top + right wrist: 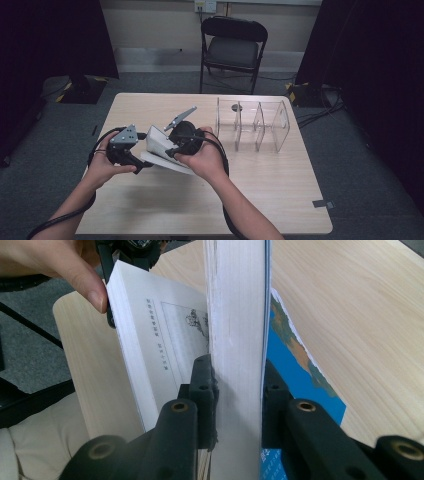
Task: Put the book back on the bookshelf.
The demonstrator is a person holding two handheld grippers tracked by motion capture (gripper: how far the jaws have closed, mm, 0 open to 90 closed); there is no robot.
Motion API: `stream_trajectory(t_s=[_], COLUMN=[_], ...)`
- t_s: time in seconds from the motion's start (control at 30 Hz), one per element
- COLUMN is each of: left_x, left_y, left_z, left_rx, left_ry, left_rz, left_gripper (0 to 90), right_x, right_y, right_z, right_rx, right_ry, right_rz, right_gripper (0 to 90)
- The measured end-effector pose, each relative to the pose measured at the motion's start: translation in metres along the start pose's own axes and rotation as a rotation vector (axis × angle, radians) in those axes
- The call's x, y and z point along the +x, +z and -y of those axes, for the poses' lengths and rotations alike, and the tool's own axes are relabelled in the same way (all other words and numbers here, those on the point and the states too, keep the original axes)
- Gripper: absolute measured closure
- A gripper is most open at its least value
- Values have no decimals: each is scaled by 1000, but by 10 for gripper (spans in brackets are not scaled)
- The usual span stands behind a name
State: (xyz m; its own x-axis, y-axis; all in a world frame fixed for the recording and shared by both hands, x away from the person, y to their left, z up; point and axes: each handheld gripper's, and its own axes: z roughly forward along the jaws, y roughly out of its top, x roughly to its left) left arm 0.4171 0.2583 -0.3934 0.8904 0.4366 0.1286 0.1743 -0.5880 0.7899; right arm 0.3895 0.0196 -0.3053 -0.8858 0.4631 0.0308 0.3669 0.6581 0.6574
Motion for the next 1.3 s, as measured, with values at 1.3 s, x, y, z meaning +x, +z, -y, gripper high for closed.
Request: stream_trajectory(t_s=[1.3], left_x=[-17], left_y=[6], left_z=[-10], left_rx=[-71], left_ry=[61], left_rz=[86], left_gripper=[37], right_x=[1], right_y=[-6], right_z=[-8], right_rx=[23], right_ry=[5], right_rz=[-37], right_gripper=[748])
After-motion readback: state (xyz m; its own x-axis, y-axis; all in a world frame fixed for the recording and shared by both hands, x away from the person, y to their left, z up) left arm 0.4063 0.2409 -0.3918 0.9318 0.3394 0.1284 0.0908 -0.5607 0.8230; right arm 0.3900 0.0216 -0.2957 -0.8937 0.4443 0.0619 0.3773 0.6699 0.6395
